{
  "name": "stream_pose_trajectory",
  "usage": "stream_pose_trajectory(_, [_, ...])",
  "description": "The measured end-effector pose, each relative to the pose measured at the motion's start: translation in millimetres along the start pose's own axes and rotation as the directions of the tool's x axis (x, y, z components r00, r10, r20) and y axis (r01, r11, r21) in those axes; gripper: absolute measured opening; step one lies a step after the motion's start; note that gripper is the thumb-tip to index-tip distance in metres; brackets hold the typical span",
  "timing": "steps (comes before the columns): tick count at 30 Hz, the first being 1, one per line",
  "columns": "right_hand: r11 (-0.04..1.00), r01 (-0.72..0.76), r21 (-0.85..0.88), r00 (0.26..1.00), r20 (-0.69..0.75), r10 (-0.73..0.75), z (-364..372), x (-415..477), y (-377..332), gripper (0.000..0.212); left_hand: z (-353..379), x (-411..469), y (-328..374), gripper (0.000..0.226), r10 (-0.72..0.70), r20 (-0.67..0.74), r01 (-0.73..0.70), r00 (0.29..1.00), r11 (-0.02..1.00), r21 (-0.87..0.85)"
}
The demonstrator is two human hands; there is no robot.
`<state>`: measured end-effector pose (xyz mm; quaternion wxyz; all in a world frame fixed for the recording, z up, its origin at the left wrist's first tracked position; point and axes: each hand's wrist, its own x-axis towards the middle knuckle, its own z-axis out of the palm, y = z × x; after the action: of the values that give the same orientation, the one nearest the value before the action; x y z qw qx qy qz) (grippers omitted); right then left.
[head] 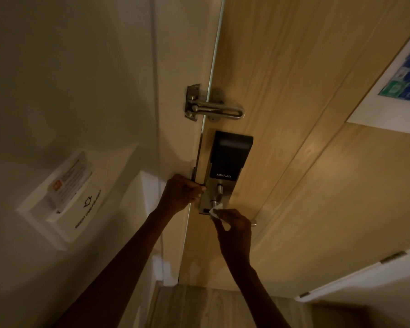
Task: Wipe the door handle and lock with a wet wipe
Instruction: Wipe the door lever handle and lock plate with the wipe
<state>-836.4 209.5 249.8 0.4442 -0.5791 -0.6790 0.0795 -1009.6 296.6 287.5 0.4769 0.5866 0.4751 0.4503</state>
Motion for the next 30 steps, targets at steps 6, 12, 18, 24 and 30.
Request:
stream_pose_trajectory(6, [0.991, 0.093, -0.093, 0.994, 0.066, -0.087, -8, -4, 3, 0.025, -1, 0, -2, 0.025, -0.021, -0.004, 0.021, 1.0, 1.0, -0.011])
stream_pose_trajectory(12, [0.999, -0.013, -0.03, 0.999, -0.032, 0.012, 6, 5, -15, 0.014, 1, 0, 0, 0.018, 0.037, -0.017, -0.033, 0.999, 0.986, 0.161])
stream_pose_trajectory(18, [0.998, -0.056, 0.023, 0.997, -0.054, 0.057, 8, 10, -19, 0.009, 2, -4, 6, 0.018, 0.063, -0.033, -0.054, 0.997, 0.971, 0.235])
stream_pose_trajectory(24, [0.956, 0.266, -0.123, 0.963, 0.073, -0.259, -22, 0, 1, 0.022, 5, -5, 6, 0.019, 0.053, -0.071, -0.04, 0.996, 0.983, 0.177])
stream_pose_trajectory(30, [0.957, 0.242, -0.162, 0.97, 0.047, -0.238, -67, 13, 35, 0.012, 4, -5, 4, 0.02, 0.061, -0.054, -0.048, 0.997, 0.974, 0.222])
